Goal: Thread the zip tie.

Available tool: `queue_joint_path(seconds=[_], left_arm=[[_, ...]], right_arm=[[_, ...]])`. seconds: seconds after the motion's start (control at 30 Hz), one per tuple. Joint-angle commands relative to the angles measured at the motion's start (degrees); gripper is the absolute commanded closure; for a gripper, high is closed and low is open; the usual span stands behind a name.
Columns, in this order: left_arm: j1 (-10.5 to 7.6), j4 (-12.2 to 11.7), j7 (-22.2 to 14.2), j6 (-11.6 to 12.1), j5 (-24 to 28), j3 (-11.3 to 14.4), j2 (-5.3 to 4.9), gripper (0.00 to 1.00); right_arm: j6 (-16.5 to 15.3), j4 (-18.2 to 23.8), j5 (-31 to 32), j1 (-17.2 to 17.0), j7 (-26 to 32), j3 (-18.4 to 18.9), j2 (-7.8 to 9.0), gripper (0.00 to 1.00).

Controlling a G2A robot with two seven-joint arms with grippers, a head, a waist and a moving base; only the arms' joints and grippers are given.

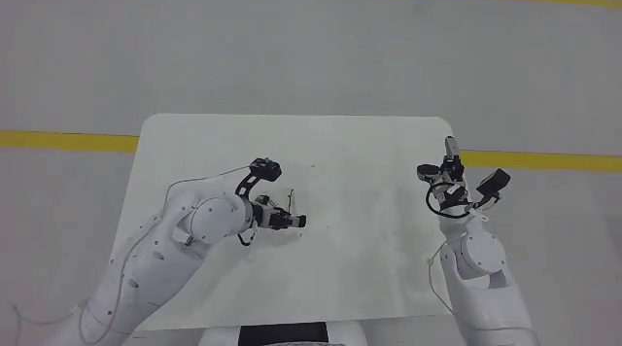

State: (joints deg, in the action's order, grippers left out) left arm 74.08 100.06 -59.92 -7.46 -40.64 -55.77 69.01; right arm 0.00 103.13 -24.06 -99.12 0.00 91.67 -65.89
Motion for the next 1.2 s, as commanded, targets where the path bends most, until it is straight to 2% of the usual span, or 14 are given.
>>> queue_joint_path(seconds=[0.0, 0.13, 0.2, 0.27, 0.6, 0.67, 0.8, 0.97, 1.07, 1.17], left_arm=[[-1.03, 0.42, -1.69, -2.17, -3.16, 1.37, 0.03, 0.00], [-3.76, 0.25, -4.30, -6.50, -7.01, 4.28, 0.44, 0.00], [-5.08, -0.03, -5.37, -9.80, -8.01, 5.69, 0.82, 0.00], [-5.93, -0.10, -5.51, -10.84, -8.63, 6.80, 1.07, 0.00], [-5.93, -0.10, -5.51, -10.84, -8.63, 6.80, 1.07, 0.00], [-5.86, 0.56, -5.46, -9.55, -12.61, 8.39, 0.92, 0.00], [-6.67, 1.48, -7.68, -10.38, -15.94, 9.63, 0.88, 0.00], [-6.67, 1.48, -7.68, -10.38, -15.94, 9.63, 0.88, 0.00], [-6.40, 0.94, -6.45, -9.18, -15.97, 9.66, 0.81, 0.00], [-6.86, 0.95, -7.47, -8.75, -17.97, 9.84, 0.65, 0.00]], right_arm=[[0.00, 0.00, 0.00, 0.00, 0.00, 0.00, 0.00, 0.00], [0.00, 0.00, 0.00, 0.00, 0.00, 0.00, 0.00, 0.00], [0.00, 0.00, 0.00, 0.00, 0.00, 0.00, 0.00, 0.00], [0.00, 0.00, 0.00, 0.00, 0.00, 0.00, 0.00, 0.00], [0.00, 0.00, 0.00, 0.00, 0.00, 0.00, 0.00, 0.00], [0.00, 0.00, 0.00, 0.00, 0.00, 0.00, 0.00, 0.00], [0.00, 0.00, 0.00, 0.00, 0.00, 0.00, 0.00, 0.00], [0.00, 0.00, 0.00, 0.00, 0.00, 0.00, 0.00, 0.00], [0.00, 0.00, 0.00, 0.00, 0.00, 0.00, 0.00, 0.00], [0.00, 0.00, 0.00, 0.00, 0.00, 0.00, 0.00, 0.00]])
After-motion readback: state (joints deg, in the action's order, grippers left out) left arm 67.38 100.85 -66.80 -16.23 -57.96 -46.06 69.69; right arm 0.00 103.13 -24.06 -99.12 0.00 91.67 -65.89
